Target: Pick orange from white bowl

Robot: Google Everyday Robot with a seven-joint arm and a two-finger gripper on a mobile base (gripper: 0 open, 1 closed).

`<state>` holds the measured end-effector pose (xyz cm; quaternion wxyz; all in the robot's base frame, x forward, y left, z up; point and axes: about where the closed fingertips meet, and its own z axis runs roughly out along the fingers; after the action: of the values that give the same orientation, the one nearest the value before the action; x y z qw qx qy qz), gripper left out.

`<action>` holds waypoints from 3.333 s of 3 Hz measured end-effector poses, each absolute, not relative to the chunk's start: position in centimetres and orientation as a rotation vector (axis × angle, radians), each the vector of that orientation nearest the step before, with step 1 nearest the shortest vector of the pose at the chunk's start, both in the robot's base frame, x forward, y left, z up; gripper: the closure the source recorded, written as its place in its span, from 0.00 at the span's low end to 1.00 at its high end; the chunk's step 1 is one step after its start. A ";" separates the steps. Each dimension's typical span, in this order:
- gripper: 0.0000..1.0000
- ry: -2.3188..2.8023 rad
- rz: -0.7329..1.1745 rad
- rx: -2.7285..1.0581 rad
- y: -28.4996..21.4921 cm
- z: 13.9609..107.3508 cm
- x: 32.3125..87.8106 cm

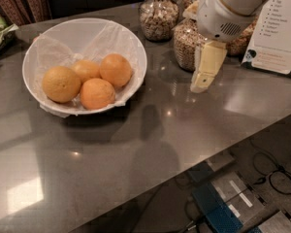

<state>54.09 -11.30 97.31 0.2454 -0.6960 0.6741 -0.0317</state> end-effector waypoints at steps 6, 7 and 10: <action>0.00 1.531 0.166 -1.954 -2.3 95.7 60.4; 0.00 1.529 0.230 -1.932 -1.0 95.0 60.6; 0.00 1.504 0.332 -1.947 2.0 94.1 60.9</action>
Offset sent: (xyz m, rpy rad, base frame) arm 0.0670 0.0597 0.0318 0.1653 -0.0670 0.2321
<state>60.85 2.03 94.09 0.3236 -0.7421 0.5732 0.1267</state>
